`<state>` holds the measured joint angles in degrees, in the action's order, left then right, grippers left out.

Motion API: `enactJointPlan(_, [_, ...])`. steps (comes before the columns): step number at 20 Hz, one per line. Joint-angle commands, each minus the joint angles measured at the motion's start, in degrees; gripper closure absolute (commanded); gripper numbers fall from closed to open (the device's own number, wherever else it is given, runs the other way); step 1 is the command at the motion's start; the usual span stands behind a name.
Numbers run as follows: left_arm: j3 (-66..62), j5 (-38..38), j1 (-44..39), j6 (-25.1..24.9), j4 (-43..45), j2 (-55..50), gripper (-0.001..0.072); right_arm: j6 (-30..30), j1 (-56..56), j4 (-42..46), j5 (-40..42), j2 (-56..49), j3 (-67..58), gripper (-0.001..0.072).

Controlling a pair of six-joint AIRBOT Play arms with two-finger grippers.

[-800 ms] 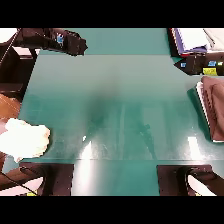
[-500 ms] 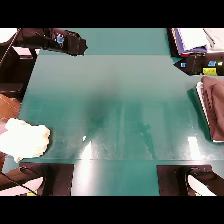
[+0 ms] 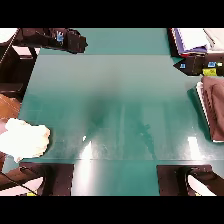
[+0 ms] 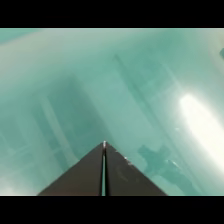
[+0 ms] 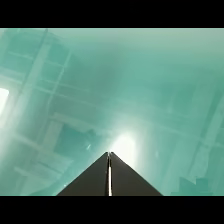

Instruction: Fold the shirts.

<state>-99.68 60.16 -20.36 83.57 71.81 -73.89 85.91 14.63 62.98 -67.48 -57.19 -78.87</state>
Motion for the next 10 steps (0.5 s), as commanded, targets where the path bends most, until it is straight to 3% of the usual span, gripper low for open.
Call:
enactJointPlan(1, [-0.3, 3.3, 1.0, -0.1, 4.0, 1.4, 0.0683, 0.0, 0.0, 0.0, -1.1, 0.0, -0.1, 0.0688])
enactJointPlan(4, [1.9, 17.6, 6.6, 0.0, 14.3, 6.5, 0.0683, 0.0, 0.0, 0.0, -1.3, 0.0, 0.0, 0.0688])
enactJointPlan(10, [27.8, 28.6, 21.3, 1.9, 16.8, 22.8, 0.0655, 0.0, 0.0, 0.0, -1.3, 0.0, 0.0, 0.0688])
